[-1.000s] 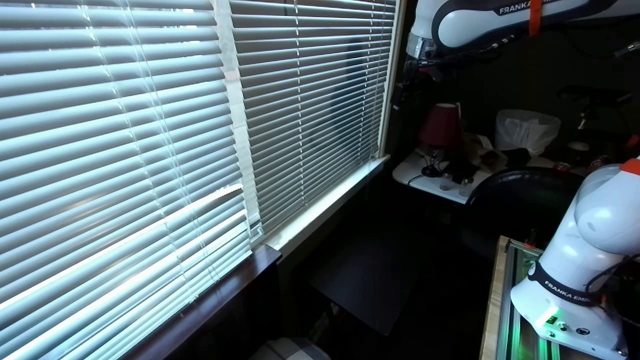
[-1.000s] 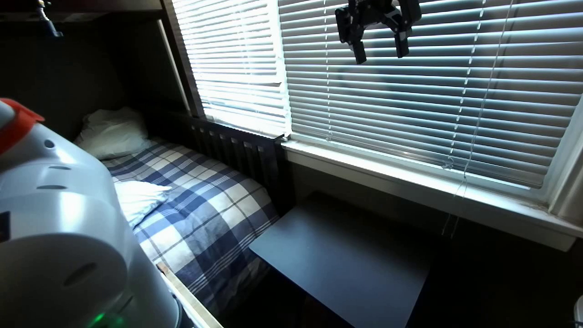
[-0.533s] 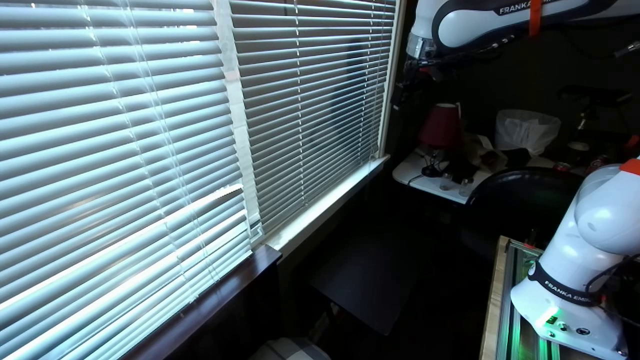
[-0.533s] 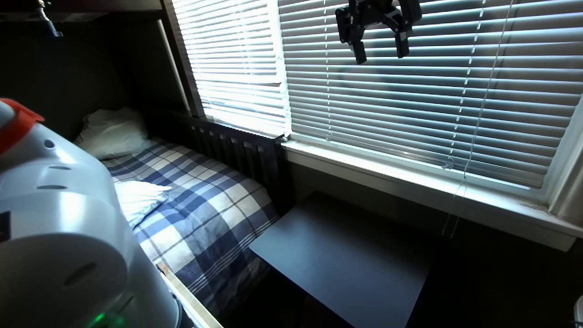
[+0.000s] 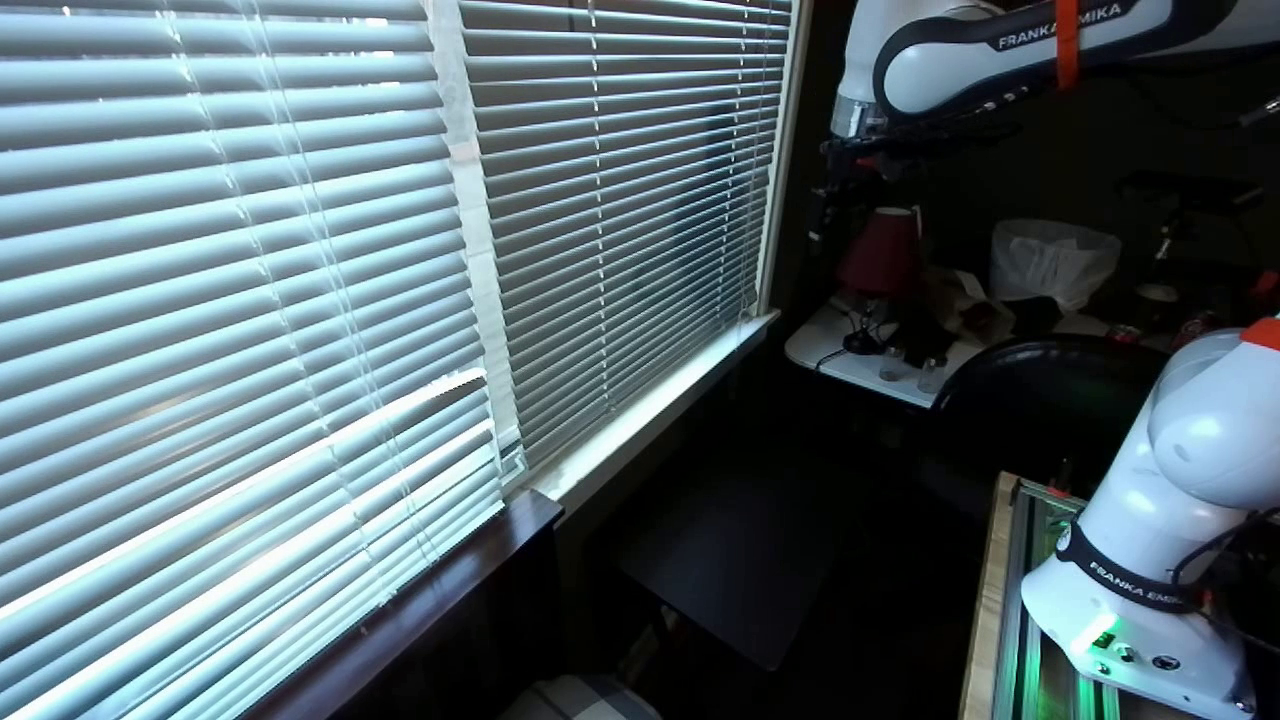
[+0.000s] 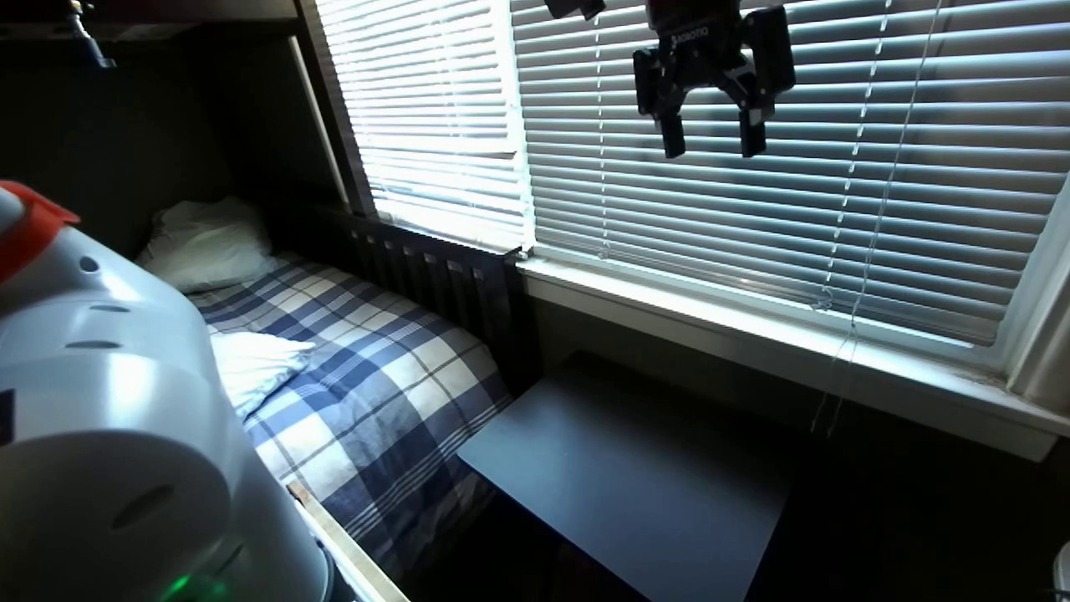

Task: Put the bottle to the left

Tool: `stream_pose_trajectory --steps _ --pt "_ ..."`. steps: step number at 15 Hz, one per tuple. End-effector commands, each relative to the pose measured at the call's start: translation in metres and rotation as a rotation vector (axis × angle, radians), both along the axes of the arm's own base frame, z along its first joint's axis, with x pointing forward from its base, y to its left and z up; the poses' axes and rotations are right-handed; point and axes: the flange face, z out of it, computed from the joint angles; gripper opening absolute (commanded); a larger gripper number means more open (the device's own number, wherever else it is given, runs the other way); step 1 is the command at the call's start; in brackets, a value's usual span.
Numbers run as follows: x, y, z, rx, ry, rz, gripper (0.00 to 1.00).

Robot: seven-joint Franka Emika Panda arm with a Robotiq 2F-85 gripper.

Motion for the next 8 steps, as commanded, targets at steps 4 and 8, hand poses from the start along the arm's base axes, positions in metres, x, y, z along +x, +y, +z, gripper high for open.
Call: stream_pose_trajectory --steps 4,8 --pt "-0.026 -0.056 -0.052 0.047 0.025 -0.227 1.0" --pt "-0.03 -0.088 -0.086 0.025 0.06 -0.374 1.0"
